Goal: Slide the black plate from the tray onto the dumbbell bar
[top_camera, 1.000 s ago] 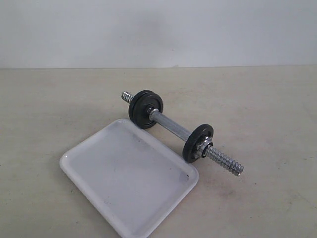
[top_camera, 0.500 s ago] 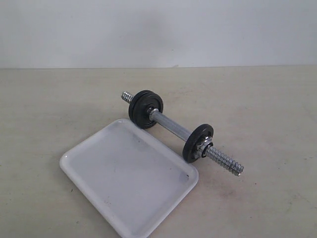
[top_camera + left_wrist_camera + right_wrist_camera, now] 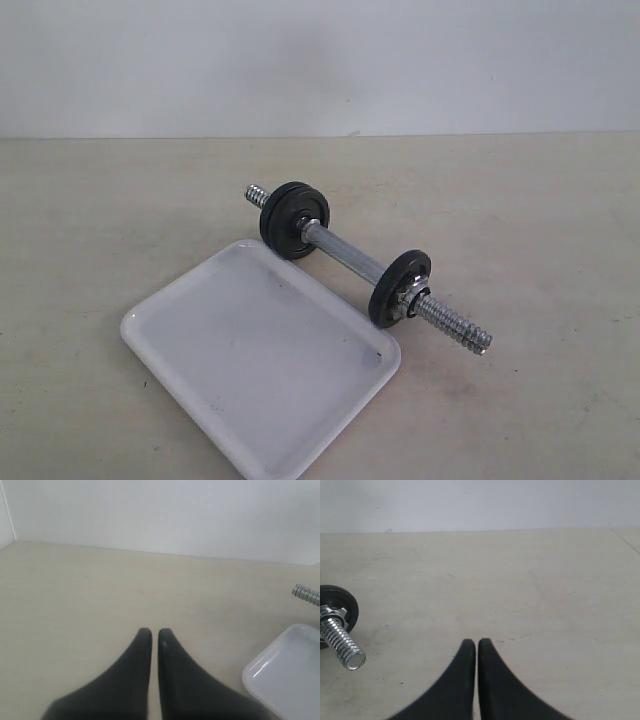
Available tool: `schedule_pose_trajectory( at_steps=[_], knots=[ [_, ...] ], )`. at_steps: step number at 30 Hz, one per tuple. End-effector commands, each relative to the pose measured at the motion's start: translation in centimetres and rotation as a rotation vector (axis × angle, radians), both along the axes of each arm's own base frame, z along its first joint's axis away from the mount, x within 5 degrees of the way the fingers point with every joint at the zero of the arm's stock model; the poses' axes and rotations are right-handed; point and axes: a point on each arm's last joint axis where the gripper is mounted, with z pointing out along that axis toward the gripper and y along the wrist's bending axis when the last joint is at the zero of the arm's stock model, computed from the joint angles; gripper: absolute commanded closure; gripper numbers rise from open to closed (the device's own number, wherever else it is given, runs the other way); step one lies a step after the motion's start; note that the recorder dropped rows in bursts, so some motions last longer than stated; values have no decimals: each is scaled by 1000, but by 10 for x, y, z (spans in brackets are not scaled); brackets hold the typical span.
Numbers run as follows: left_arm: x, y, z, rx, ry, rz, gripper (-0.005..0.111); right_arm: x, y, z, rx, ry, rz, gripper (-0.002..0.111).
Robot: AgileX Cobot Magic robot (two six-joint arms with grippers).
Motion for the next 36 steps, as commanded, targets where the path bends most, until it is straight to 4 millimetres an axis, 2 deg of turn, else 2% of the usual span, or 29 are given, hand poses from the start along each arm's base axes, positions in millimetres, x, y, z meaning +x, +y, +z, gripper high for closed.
schedule_pose_trajectory(
  at_steps=[1, 5, 36],
  knots=[
    [-1, 0, -7, -27, 61, 4, 102, 0, 0, 1, 2, -11, -4, 108],
    [-3, -1, -13, -21, 132, -2, 102, 0, 0, 1, 2, -11, -4, 108],
    [-3, -1, -13, -17, 132, -2, 102, 0, 0, 0, 2, 0, -3, 108]
  ],
)
